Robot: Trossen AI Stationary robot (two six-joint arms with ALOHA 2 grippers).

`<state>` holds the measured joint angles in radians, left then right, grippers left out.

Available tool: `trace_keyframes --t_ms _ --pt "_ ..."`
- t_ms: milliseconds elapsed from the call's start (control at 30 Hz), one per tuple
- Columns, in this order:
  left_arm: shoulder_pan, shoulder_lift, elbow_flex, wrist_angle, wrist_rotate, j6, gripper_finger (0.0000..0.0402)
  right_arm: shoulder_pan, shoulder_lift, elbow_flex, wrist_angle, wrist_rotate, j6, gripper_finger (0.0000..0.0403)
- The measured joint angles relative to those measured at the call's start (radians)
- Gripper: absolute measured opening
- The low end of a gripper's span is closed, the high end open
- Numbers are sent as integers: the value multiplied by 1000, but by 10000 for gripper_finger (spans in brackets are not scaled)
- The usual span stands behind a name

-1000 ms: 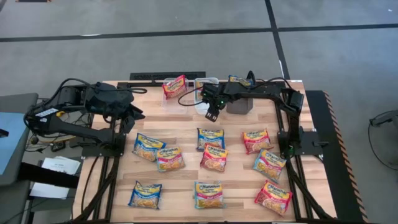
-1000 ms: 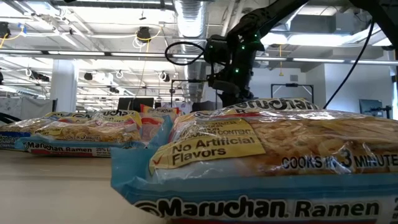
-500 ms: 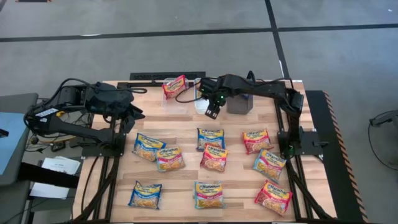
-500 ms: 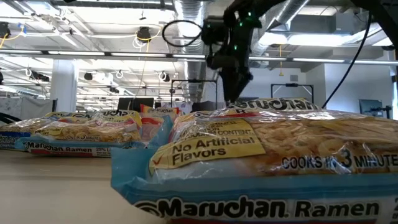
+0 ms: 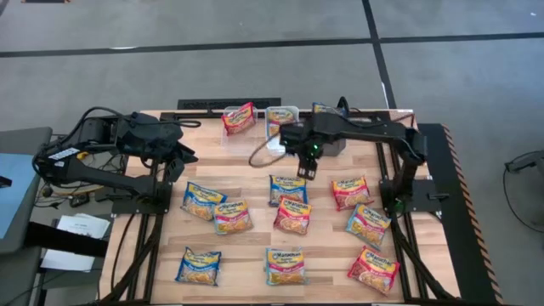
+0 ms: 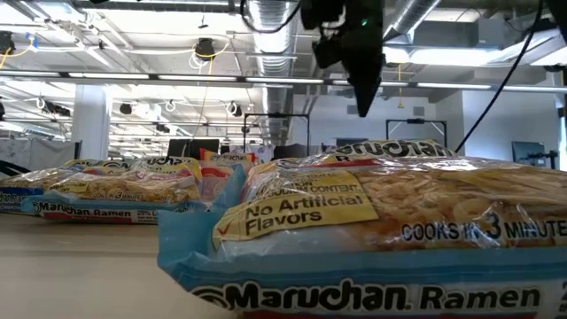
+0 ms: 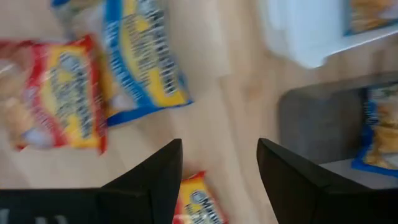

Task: Sort Maruchan noodles
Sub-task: Put the blue noodle pack into the black bin

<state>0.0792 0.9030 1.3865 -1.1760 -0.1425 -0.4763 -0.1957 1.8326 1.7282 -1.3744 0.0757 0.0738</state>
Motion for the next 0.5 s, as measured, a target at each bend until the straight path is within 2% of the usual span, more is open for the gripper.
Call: trace_keyframes --t_ms 233,500 --pt "0 0 0 -54 0 -18 123 113 -171 -197 47 -1 121 226" --pt "0 0 0 -70 0 -18 123 248 -332 -390 84 -2 354 226"
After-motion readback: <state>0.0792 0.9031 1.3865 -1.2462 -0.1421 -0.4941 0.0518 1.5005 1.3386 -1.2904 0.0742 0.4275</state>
